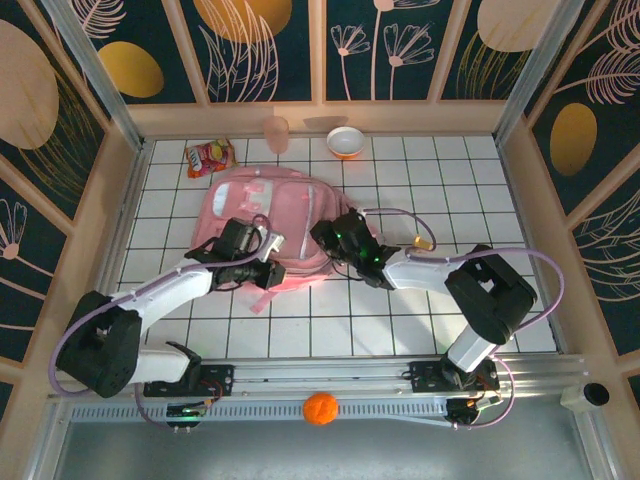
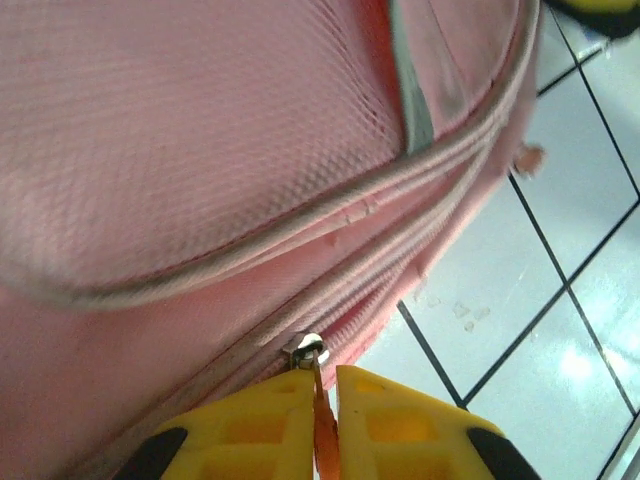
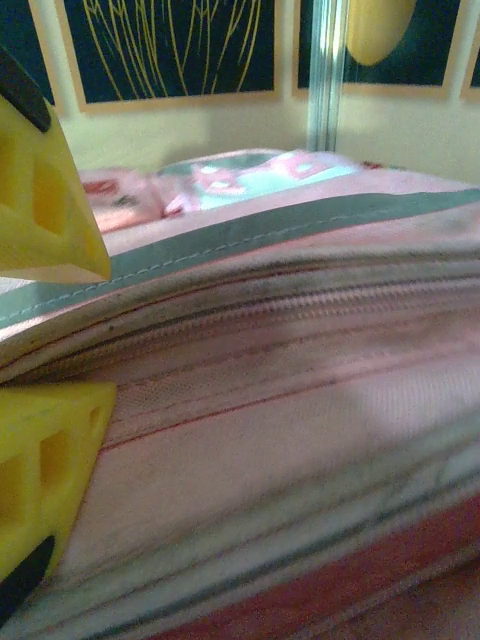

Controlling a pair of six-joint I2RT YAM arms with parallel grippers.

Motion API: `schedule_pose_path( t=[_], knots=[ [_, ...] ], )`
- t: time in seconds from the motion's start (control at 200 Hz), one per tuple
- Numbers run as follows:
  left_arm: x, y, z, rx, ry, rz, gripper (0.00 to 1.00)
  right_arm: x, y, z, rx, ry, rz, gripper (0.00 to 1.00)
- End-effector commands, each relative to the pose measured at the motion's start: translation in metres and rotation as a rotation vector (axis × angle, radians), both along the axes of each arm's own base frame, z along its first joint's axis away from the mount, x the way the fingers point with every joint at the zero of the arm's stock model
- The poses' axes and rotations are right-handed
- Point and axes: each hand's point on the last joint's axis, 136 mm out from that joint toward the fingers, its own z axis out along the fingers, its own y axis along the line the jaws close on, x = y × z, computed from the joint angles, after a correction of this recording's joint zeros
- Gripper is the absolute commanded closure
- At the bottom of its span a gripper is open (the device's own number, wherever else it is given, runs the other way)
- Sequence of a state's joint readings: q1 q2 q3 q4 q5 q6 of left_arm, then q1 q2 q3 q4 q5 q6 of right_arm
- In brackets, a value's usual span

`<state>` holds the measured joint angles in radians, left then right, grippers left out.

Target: Pack the student bag

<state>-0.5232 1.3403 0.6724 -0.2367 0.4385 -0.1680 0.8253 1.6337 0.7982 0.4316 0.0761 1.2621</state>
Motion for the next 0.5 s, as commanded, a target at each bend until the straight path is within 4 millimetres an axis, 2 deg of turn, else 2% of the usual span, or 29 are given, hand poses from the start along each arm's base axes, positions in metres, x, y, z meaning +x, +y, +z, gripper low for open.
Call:
schedule_pose_path(
  t=[0.0,0.06,0.13,0.235,0.325,0.495],
  knots=[
    [0.002,-0.033,0.026,-0.105,-0.057,-0.118,0.83,-0.006,0.033,0.043,0.116,-0.081,0.105,0.69],
    [0.004,-0.036,0.034,-0.123,-0.075,-0.125,0.78,-0.006,0.027,0.04,0.089,-0.078,0.099,0.69],
    [0.006,-0.037,0.043,-0.131,-0.11,-0.13,0.64,-0.006,0.017,0.036,0.049,-0.082,0.103,0.69],
    [0.015,-0.029,0.059,-0.091,-0.197,-0.108,0.47,-0.005,0.003,0.031,-0.033,-0.089,0.14,0.65],
    [0.025,-0.014,0.071,-0.041,-0.28,-0.081,0.35,-0.009,-0.01,0.031,-0.13,-0.103,0.176,0.58],
    [0.039,0.032,0.086,0.093,-0.448,-0.074,0.23,-0.022,-0.036,0.036,-0.293,-0.134,0.219,0.49]
  ],
)
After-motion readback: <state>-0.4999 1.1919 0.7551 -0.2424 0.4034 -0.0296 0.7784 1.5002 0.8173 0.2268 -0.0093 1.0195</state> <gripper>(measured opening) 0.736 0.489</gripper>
